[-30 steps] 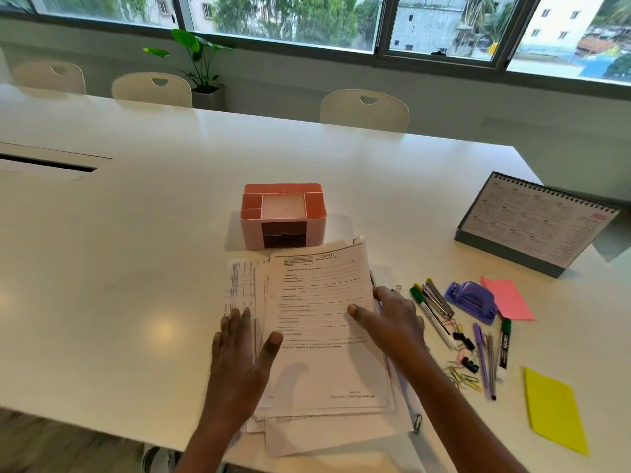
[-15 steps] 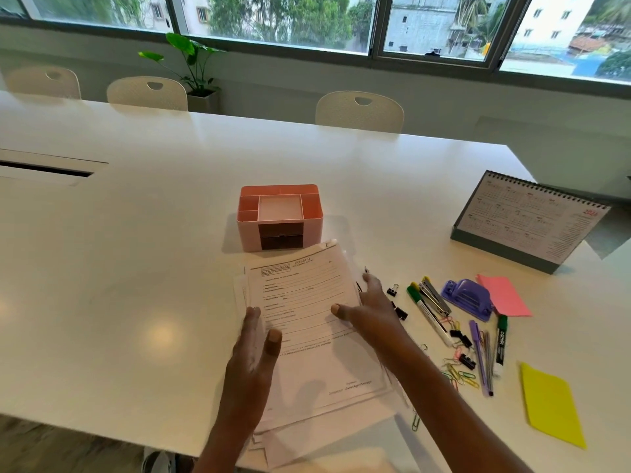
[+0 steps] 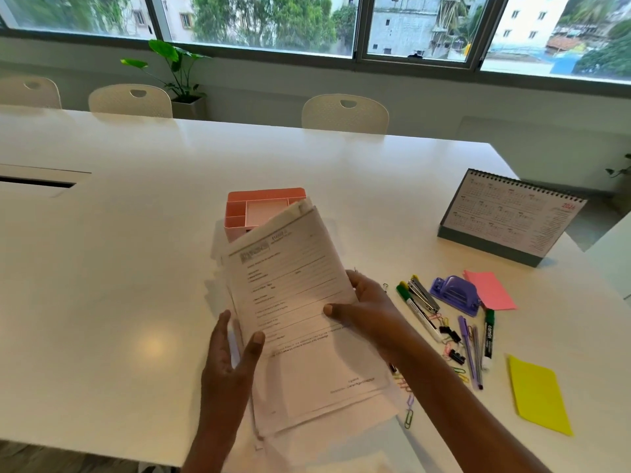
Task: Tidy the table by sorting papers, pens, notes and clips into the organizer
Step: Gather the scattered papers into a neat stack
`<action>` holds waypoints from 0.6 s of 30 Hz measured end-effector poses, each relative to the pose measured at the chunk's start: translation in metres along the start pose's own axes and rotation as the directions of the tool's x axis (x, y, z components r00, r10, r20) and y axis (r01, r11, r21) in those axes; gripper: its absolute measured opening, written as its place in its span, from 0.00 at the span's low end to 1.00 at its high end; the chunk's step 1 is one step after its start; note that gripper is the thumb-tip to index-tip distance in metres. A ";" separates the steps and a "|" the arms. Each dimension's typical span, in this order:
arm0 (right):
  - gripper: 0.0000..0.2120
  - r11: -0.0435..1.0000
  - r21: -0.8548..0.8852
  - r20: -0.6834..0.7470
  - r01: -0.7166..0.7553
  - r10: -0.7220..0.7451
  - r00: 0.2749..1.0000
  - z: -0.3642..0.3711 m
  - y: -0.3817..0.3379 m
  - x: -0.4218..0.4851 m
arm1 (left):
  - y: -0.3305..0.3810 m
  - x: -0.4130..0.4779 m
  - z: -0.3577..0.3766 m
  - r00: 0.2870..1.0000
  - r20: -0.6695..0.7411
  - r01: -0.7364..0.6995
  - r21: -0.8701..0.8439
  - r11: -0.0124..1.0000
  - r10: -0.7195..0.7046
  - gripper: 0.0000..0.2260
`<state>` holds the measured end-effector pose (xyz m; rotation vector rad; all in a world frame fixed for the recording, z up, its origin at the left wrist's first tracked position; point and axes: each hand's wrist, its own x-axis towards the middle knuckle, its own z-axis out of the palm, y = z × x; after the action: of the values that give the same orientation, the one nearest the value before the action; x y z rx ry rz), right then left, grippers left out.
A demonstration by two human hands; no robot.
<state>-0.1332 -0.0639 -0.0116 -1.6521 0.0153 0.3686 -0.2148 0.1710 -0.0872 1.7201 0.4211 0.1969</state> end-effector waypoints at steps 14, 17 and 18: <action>0.22 0.948 0.039 -0.305 0.314 -0.288 0.908 -0.091 -0.044 -0.068 | 0.116 -0.004 0.057 0.936 0.260 -0.104 -0.441 0.892 0.238 0.13; 0.23 0.943 0.034 -0.369 0.332 -0.297 0.880 -0.110 -0.036 -0.078 | 0.127 -0.007 0.075 0.906 0.303 -0.149 -0.425 0.893 0.296 0.11; 0.23 0.943 0.046 -0.380 0.329 -0.288 0.879 -0.115 -0.030 -0.079 | 0.129 -0.008 0.080 0.894 0.322 -0.162 -0.415 0.895 0.311 0.11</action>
<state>-0.1748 -0.1879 0.0450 -1.5612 0.0516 -0.1896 -0.1715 0.0768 0.0239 1.3765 -0.1217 0.1077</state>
